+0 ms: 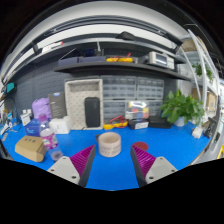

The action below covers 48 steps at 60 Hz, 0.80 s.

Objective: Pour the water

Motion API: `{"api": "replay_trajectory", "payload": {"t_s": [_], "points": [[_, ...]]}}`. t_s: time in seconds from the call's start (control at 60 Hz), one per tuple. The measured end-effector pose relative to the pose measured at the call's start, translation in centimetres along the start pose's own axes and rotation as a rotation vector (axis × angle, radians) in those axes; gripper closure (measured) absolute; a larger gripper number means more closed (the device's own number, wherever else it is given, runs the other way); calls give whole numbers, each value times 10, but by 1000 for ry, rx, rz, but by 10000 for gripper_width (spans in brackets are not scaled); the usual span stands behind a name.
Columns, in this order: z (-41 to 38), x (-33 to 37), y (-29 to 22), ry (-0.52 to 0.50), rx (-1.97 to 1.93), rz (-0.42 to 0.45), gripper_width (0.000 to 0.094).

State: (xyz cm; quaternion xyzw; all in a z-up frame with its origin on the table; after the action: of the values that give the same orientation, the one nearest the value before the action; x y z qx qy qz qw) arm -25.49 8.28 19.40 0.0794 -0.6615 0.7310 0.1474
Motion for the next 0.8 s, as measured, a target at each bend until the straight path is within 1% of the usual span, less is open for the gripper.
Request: {"api": "replay_trajectory", "payload": {"t_s": [0.117, 0.2, 0.333, 0.467, 0.6, 0.8], "points": [[-68, 3, 23, -100, 8, -32, 233], [-111, 4, 31, -168, 23, -37, 223], [-162, -2, 33, -227, 24, -27, 222], [-196, -22, 27, -250, 47, -23, 221], [-214, -46, 13, -239, 51, 2, 222], [-229, -85, -4, -212, 50, 62, 222]]}}
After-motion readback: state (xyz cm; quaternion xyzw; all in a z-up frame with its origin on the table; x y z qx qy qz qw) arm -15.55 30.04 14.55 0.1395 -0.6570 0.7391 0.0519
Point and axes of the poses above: the point between the fingertips, and its own axes, seen from behind it with the camera up: z to the right, y down, x backward, against the way the camera looks, the point moved 8 cm from there along x, backward, against the way the camera looks, and after that the axes turned 7 degrees about x, right-handed, at the moved point
